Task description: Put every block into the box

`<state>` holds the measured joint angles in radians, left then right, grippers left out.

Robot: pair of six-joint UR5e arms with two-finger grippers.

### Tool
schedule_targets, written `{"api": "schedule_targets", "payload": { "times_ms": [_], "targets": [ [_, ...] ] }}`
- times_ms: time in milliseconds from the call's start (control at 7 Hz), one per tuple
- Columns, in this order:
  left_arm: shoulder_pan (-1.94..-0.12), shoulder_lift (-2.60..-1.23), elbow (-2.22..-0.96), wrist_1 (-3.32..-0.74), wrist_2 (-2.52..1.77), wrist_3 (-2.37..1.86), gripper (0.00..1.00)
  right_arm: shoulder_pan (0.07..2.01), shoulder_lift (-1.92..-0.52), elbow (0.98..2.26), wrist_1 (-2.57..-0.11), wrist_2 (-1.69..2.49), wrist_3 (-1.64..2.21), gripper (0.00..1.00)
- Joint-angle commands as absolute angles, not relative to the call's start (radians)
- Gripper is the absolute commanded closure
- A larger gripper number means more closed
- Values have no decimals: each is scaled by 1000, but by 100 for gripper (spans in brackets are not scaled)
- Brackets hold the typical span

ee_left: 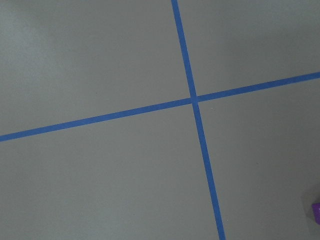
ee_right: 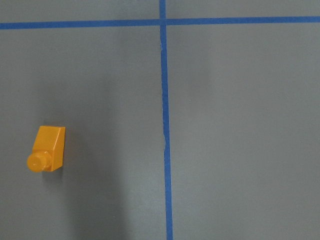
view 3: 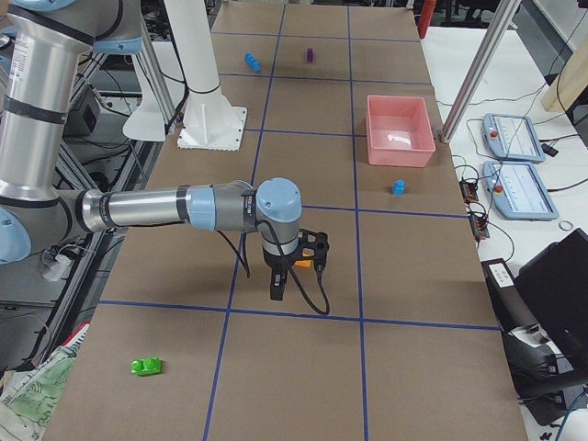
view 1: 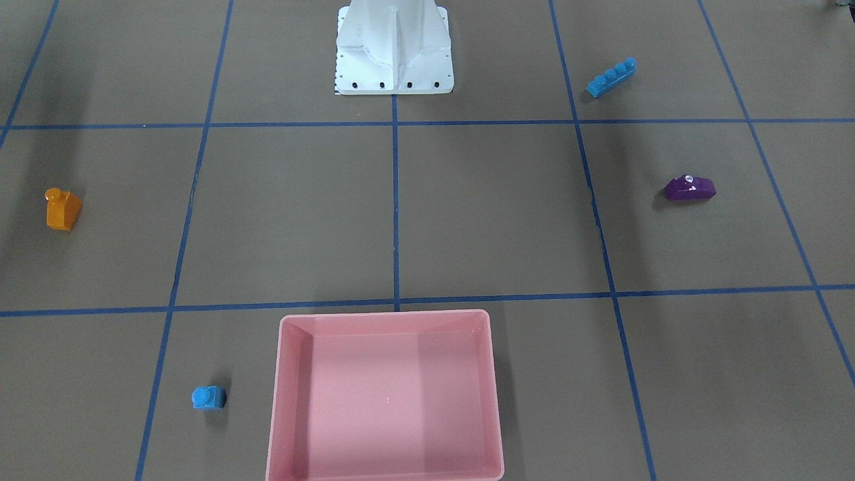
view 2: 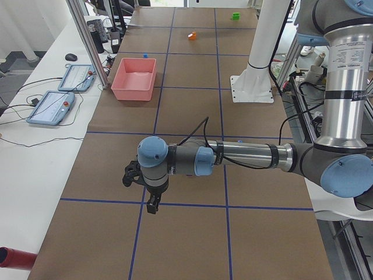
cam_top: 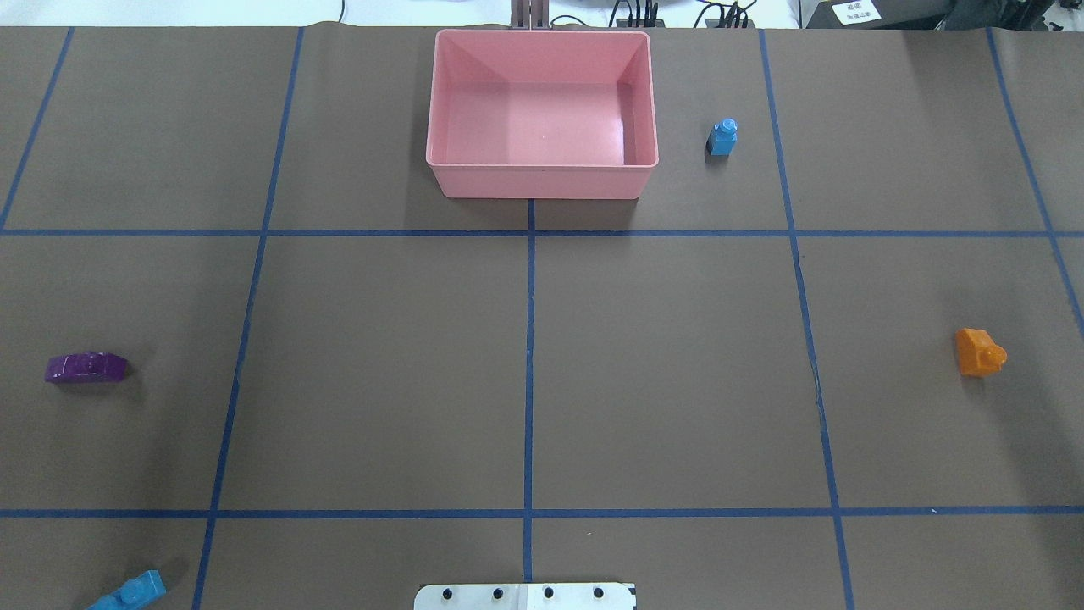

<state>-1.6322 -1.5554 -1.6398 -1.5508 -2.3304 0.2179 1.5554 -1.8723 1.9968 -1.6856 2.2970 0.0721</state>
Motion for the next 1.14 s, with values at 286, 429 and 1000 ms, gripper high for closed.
{"api": "schedule_targets", "payload": {
  "times_ms": [286, 429, 1000],
  "targets": [
    [-1632, -1546, -1640, -1582, -2332, 222, 0, 1555, -1871, 1999, -1684, 2298, 72, 0],
    [-1632, -1546, -1640, -1582, -2332, 222, 0, 1555, -1862, 2000, -1683, 2304, 71, 0],
    [-1632, -1546, -1629, -1582, -2330, 219, 0, 1267, -1858, 1996, -1331, 2340, 517, 0]
  ]
}}
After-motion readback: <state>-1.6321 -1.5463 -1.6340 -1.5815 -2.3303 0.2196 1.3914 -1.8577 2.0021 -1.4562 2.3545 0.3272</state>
